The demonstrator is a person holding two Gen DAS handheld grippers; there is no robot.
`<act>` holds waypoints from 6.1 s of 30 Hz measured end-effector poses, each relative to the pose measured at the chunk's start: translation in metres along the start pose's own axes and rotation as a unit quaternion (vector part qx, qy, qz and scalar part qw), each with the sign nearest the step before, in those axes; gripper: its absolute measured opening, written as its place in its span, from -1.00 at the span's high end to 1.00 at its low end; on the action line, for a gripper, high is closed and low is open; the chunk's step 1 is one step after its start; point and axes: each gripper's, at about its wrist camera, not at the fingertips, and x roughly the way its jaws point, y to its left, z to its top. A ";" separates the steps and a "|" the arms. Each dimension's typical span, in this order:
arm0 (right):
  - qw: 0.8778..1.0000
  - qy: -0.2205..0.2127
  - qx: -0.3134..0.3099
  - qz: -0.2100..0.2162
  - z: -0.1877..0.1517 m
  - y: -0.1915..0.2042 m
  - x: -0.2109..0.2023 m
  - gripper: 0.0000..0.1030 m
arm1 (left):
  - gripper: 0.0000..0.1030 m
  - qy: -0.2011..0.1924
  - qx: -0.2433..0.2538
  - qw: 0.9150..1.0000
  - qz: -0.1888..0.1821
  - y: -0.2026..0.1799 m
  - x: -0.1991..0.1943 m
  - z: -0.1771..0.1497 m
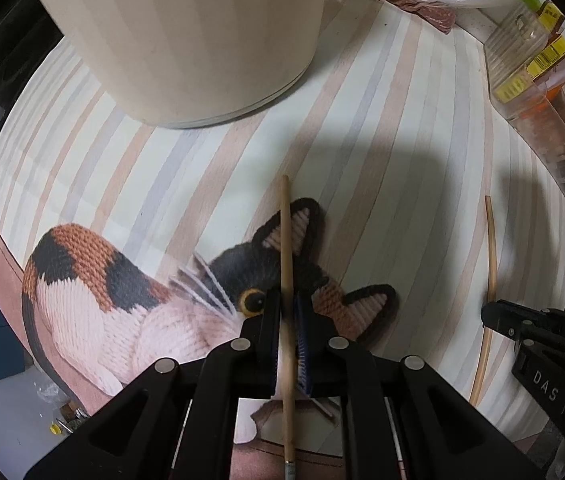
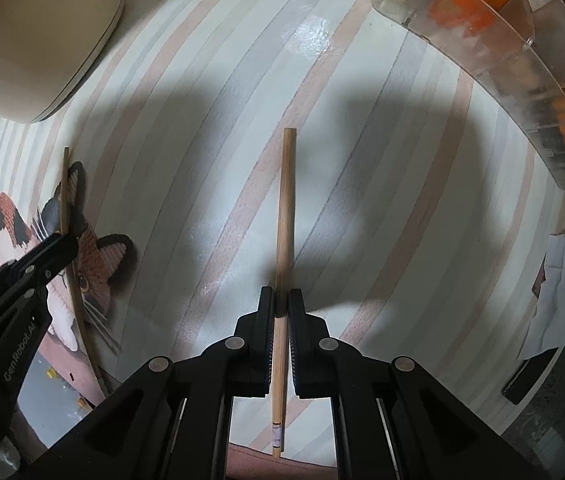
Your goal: Organize utensils
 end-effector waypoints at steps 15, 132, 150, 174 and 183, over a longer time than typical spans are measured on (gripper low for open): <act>0.988 -0.125 0.023 0.089 -0.056 0.013 -0.059 0.88 | 0.93 -0.059 -0.003 0.997 -0.046 0.011 -0.055 -0.011; 0.887 -0.449 -0.093 0.048 -0.070 0.061 -0.293 -1.00 | -1.00 -0.350 -0.146 0.918 0.112 0.088 -0.305 -0.042; 0.866 -0.497 -0.050 0.025 -0.273 0.025 -0.350 -1.00 | -1.00 -0.382 -0.125 0.910 0.105 0.056 -0.381 -0.199; 0.881 -0.460 -0.105 0.035 -0.272 0.026 -0.360 -1.00 | -1.00 -0.344 -0.154 0.921 0.098 0.045 -0.393 -0.215; 0.883 -0.456 -0.110 0.035 -0.264 0.027 -0.358 -1.00 | -1.00 -0.340 -0.155 0.922 0.103 0.045 -0.390 -0.209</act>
